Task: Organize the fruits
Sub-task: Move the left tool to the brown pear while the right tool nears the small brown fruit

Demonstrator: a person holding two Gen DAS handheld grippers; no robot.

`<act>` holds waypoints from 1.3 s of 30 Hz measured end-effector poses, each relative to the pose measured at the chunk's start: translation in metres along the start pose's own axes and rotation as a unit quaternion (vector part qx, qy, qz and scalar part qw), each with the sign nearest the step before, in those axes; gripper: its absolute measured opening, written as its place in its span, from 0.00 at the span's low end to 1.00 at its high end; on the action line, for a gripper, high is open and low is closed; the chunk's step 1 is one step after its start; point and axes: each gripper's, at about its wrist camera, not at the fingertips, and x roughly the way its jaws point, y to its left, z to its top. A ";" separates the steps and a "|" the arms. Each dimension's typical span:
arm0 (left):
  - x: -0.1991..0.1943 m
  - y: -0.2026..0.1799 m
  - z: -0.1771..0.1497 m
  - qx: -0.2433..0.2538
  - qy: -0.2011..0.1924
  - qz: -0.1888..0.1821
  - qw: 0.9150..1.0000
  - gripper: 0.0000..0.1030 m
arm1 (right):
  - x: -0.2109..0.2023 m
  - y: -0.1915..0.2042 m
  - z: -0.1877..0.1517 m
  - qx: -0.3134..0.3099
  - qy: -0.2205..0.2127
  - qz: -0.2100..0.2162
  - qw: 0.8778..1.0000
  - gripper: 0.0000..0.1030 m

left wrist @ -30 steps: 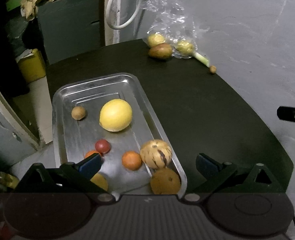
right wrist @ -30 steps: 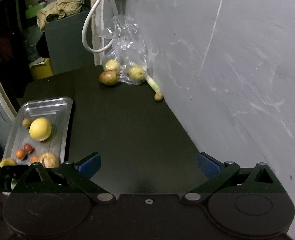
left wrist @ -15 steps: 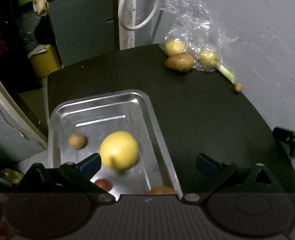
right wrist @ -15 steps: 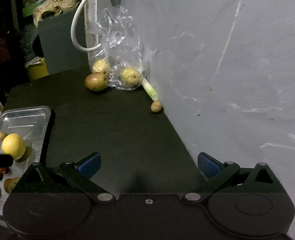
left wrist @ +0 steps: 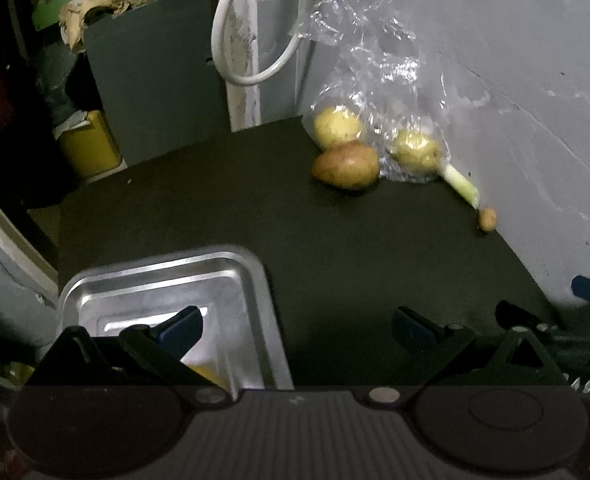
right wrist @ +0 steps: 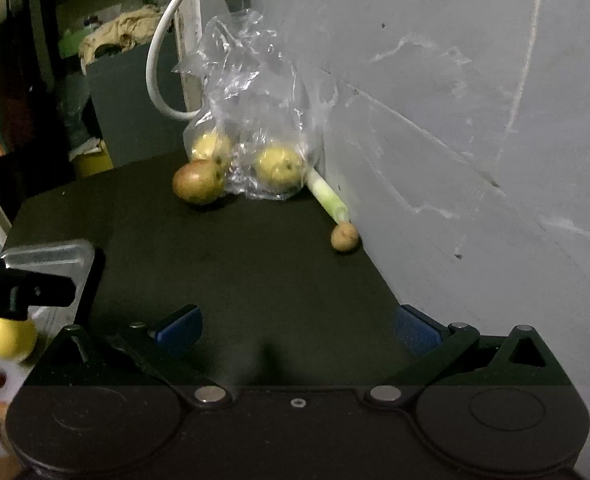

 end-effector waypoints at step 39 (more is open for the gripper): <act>0.128 -0.050 0.093 0.016 -0.053 0.021 0.998 0.99 | 0.111 -0.016 0.020 0.082 -0.046 -0.038 0.995 0.63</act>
